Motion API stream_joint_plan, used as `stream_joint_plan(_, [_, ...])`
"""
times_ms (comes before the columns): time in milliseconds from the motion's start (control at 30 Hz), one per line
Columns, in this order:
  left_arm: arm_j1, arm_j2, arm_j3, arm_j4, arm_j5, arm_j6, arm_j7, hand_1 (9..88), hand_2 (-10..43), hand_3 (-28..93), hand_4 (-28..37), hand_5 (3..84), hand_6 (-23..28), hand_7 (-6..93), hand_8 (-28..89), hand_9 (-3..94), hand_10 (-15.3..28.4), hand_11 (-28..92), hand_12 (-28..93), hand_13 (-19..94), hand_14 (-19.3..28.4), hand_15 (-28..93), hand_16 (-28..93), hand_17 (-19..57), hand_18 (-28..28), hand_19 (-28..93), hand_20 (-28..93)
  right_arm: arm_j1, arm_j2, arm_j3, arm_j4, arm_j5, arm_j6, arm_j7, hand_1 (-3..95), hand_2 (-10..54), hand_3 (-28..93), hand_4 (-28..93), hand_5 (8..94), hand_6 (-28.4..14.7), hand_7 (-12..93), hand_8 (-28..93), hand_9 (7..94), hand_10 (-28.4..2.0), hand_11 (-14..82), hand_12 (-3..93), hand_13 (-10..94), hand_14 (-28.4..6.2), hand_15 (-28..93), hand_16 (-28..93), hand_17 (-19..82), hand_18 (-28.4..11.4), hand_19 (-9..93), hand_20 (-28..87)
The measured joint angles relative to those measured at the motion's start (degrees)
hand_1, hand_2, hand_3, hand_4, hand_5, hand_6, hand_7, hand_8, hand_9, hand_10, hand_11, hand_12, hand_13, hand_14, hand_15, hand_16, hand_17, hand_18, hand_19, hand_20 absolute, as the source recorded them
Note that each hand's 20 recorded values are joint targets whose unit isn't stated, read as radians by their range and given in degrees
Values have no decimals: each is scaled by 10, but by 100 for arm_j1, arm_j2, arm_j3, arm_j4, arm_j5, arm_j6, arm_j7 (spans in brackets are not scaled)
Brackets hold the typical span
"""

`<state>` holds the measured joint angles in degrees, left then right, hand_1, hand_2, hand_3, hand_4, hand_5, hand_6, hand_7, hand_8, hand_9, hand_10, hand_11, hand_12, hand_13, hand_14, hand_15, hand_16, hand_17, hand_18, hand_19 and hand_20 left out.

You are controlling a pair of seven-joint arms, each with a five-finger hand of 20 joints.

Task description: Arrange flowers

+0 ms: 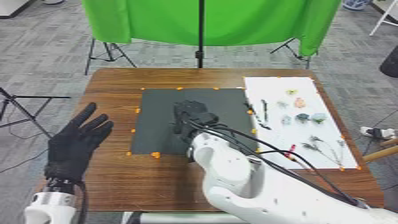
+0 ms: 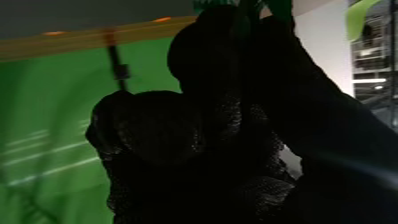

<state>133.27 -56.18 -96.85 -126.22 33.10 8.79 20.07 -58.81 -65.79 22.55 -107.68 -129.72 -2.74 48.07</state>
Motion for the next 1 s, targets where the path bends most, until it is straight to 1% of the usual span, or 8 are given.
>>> stream_joint_plan(100, [-235, 28, 108, 86, -123, -66, 44, 219, 57, 809, -283, 358, 69, 91, -95, 341, 194, 184, 85, 209, 273, 426, -89, -118, 245, 520, 44, 271, -336, -239, 410, 166, -1, -22, 526, -95, 705, -279, 880, -34, 231, 80, 877, -118, 481, 212, 851, -79, 708, 195, 492, -233, 932, 384])
stream_joint_plan(167, [-343, 66, 149, 114, -192, -93, 82, 219, 57, 809, -283, 358, 69, 91, -95, 341, 194, 184, 85, 209, 273, 426, -89, -117, 245, 519, 44, 481, -493, -455, 647, 381, 4, -19, 526, -95, 701, -280, 879, -32, 230, 78, 875, -117, 486, 211, 851, -79, 710, 197, 491, -233, 932, 387])
stream_joint_plan(300, [-463, 85, 137, 128, -190, -161, 66, 218, 57, 809, -282, 358, 69, 91, -95, 341, 194, 184, 85, 210, 273, 427, -90, -117, 245, 520, 43, 837, -699, -843, 1057, 545, 27, 0, 524, -88, 690, -281, 880, -25, 220, 65, 877, -117, 490, 208, 850, -80, 711, 198, 488, -233, 932, 393])
stream_joint_plan(433, [-564, 106, 142, 156, -190, -182, 55, 219, 57, 810, -282, 358, 69, 91, -94, 342, 194, 184, 84, 210, 273, 427, -90, -117, 245, 520, 43, 991, -854, -922, 1394, 671, 24, 78, 512, -80, 681, -282, 882, -17, 205, 50, 885, -115, 488, 205, 850, -80, 712, 198, 488, -233, 932, 393])
stream_joint_plan(633, [-815, 122, 199, 237, -164, -250, -26, 221, 57, 812, -280, 359, 70, 90, -94, 342, 195, 185, 85, 210, 273, 428, -90, -117, 245, 520, 43, 1118, -979, -1036, 1581, 984, -75, 292, 479, -59, 682, -282, 908, -5, 170, 28, 907, -117, 470, 202, 854, -84, 711, 197, 488, -237, 932, 399])
stream_joint_plan(733, [-928, 110, 202, 265, -138, -312, -117, 222, 57, 811, -279, 359, 71, 91, -94, 342, 195, 184, 84, 210, 273, 428, -91, -117, 245, 520, 43, 1108, -1011, -1036, 1581, 1000, -202, 343, 468, -54, 683, -283, 915, -2, 159, 24, 912, -117, 464, 204, 854, -86, 711, 197, 489, -238, 932, 401])
stream_joint_plan(833, [-1003, 71, 196, 279, -94, -374, -280, 222, 57, 811, -276, 360, 71, 91, -94, 342, 195, 185, 85, 210, 273, 427, -91, -116, 244, 520, 42, 1051, -1031, -1007, 1571, 1002, -276, 366, 451, -36, 680, -283, 922, 1, 145, 1, 915, -117, 459, 207, 854, -87, 711, 198, 488, -240, 932, 404])
stream_joint_plan(1000, [-1152, -83, 177, 348, -4, -511, -765, 224, 56, 812, -274, 360, 71, 91, -94, 342, 194, 185, 85, 210, 272, 427, -91, -116, 244, 520, 42, 921, -1060, -962, 1564, 996, -283, 446, 426, -31, 680, -283, 911, 0, 136, -53, 907, -116, 447, 208, 847, -90, 709, 199, 481, -241, 932, 398])
